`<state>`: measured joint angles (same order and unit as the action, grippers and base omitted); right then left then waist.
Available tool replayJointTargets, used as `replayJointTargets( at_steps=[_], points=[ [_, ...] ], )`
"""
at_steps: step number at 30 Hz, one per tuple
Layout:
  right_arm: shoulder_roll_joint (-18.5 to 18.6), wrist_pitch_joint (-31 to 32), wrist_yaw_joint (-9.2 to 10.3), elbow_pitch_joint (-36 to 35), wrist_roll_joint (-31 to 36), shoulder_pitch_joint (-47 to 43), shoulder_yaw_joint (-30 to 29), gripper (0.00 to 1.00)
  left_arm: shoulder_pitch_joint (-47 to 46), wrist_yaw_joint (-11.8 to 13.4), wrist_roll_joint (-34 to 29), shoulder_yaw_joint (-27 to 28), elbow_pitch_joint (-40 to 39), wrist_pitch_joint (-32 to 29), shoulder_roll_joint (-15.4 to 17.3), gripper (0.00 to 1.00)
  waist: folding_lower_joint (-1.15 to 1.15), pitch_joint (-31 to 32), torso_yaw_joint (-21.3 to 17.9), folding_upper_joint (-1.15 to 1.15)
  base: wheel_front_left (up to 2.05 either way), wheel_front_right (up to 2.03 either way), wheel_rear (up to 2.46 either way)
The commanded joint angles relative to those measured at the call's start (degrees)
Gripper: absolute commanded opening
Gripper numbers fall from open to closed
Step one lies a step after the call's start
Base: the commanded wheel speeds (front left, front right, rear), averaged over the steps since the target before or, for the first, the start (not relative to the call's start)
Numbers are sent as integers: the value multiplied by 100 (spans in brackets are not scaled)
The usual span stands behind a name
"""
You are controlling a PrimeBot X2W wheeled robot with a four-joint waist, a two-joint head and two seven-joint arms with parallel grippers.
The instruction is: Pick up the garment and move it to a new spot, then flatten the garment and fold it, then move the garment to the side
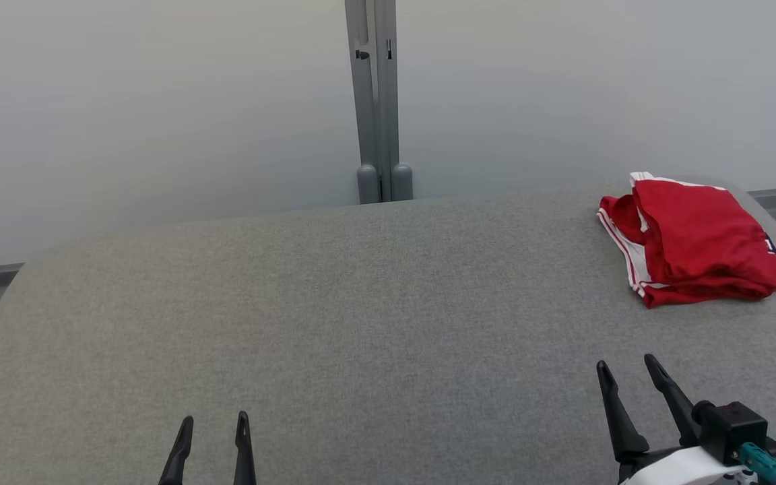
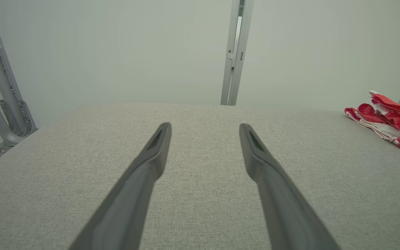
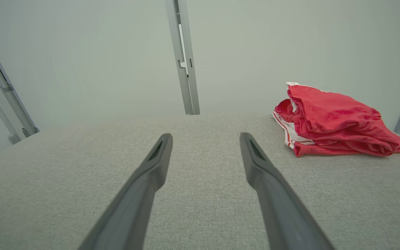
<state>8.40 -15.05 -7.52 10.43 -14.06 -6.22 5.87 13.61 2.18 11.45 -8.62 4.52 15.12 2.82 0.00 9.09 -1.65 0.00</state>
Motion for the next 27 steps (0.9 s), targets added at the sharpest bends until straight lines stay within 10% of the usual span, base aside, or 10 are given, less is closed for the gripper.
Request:
replayJointTargets(
  at_steps=[1,19,20,27],
  points=[
    [21,-14,6,-31,-56,-74,6,100,93,-20,41,31,23,0,16,100,0,40,8,0,0,0,0],
    [24,-14,6,-14,-135,-111,49,100,118,-82,-79,122,145,0,16,100,0,132,160,0,0,0,0],
    [27,0,0,-5,-98,-61,45,0,82,-98,-76,103,138,0,0,0,0,132,161,0,0,0,0],
    [-57,112,0,194,-438,-57,-10,0,30,-130,278,143,357,-86,-3,0,0,105,164,0,0,0,0]
  ],
)
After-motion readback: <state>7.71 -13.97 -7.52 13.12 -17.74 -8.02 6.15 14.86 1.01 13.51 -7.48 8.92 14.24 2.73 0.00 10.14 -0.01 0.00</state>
